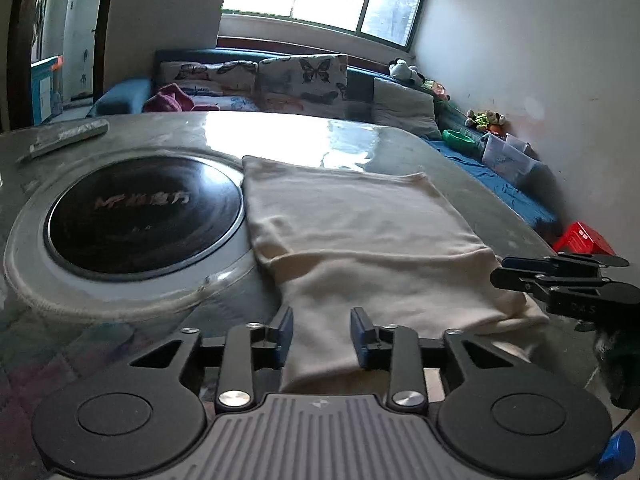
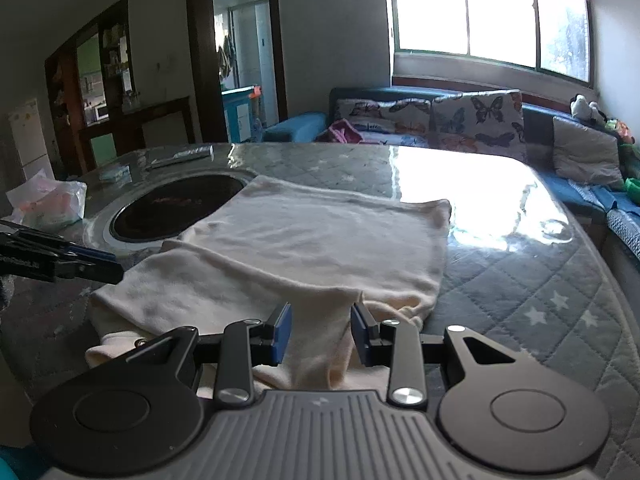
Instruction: Fold clothes
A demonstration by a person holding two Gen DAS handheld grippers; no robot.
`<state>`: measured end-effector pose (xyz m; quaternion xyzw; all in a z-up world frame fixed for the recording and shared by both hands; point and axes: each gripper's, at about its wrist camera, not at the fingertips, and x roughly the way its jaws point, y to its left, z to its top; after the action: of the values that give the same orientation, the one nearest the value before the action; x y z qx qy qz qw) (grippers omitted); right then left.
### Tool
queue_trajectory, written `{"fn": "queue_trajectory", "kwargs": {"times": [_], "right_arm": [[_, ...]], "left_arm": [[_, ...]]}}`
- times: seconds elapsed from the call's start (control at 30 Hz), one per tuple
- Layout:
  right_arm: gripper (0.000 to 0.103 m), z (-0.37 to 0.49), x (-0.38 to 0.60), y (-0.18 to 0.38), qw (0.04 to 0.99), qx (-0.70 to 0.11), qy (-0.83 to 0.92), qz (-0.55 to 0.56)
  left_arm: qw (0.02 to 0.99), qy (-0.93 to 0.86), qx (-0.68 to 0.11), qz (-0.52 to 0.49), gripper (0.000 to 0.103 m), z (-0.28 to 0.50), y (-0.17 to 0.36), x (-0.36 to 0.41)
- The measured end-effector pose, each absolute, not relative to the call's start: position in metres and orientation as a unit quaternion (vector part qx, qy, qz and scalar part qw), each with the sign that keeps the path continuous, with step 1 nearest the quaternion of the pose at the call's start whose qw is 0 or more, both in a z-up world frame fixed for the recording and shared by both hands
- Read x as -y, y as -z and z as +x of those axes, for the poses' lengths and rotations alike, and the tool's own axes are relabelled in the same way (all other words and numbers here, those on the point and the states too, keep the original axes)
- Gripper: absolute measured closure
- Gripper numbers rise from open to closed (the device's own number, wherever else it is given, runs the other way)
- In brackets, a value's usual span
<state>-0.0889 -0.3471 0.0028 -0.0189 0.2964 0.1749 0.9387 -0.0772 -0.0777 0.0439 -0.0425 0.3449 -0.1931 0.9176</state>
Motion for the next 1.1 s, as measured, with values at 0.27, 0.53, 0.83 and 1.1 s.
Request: {"fn": "queue_trajectory", "kwargs": {"times": [0.27,0.53,0.83,1.1], "right_arm": [[0.071,-0.099,0.351,-0.003,0.930,-0.321,-0.175,-0.027],[0.080,-0.102,0.351,0.000,0.925,-0.333,-0.181,-0.011],[0.091,-0.102,0.352,-0.002,0.925,-0.335,-0.177,0.003],[0.099,-0.104,0.349,-0.010,0.928,-0.325,-0.182,0.001]], "left_arm": [[0.920,0.220,-0.323,0.037,0.066,-0.097,-0.037,0.076],[0.924,0.218,-0.293,0.115,0.066,-0.107,-0.029,0.085],[0.921,0.229,-0.275,0.156,0.066,-0.109,-0.024,0.088],[0.922,0.229,-0.265,0.166,0.085,-0.105,-0.017,0.093]]}}
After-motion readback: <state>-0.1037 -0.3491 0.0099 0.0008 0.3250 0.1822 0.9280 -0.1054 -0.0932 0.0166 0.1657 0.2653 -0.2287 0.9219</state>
